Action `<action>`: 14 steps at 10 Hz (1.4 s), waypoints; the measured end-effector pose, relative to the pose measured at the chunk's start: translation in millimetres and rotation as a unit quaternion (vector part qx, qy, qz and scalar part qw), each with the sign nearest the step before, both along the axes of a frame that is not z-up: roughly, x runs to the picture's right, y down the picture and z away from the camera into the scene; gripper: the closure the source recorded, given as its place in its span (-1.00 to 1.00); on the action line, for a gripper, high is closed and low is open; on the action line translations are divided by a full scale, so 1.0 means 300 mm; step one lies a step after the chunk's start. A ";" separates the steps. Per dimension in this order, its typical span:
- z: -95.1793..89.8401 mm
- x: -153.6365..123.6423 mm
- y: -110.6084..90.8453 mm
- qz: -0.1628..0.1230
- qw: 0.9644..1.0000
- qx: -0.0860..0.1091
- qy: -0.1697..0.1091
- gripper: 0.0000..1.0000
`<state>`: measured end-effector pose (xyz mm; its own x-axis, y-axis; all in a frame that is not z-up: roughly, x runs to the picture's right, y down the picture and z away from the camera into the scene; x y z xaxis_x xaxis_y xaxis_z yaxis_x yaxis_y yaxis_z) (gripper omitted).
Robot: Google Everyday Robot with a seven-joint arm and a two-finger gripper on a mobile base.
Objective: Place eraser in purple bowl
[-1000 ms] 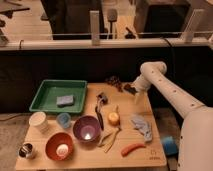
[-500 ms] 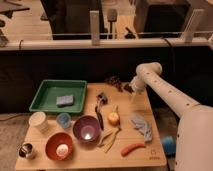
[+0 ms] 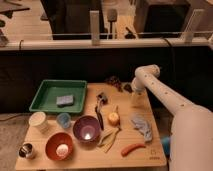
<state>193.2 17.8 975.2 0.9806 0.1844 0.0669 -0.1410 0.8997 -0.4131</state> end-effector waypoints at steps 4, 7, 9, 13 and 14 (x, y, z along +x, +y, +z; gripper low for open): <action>0.079 0.042 -0.023 0.041 0.999 0.003 0.009 -0.60; 0.104 0.068 -0.032 0.059 0.998 0.005 0.012 -0.51; 0.116 0.083 -0.028 0.065 0.998 0.004 0.013 -0.15; 0.137 0.100 -0.009 0.071 0.997 -0.004 0.016 0.47; 0.137 0.100 -0.007 0.070 0.997 -0.004 0.017 0.47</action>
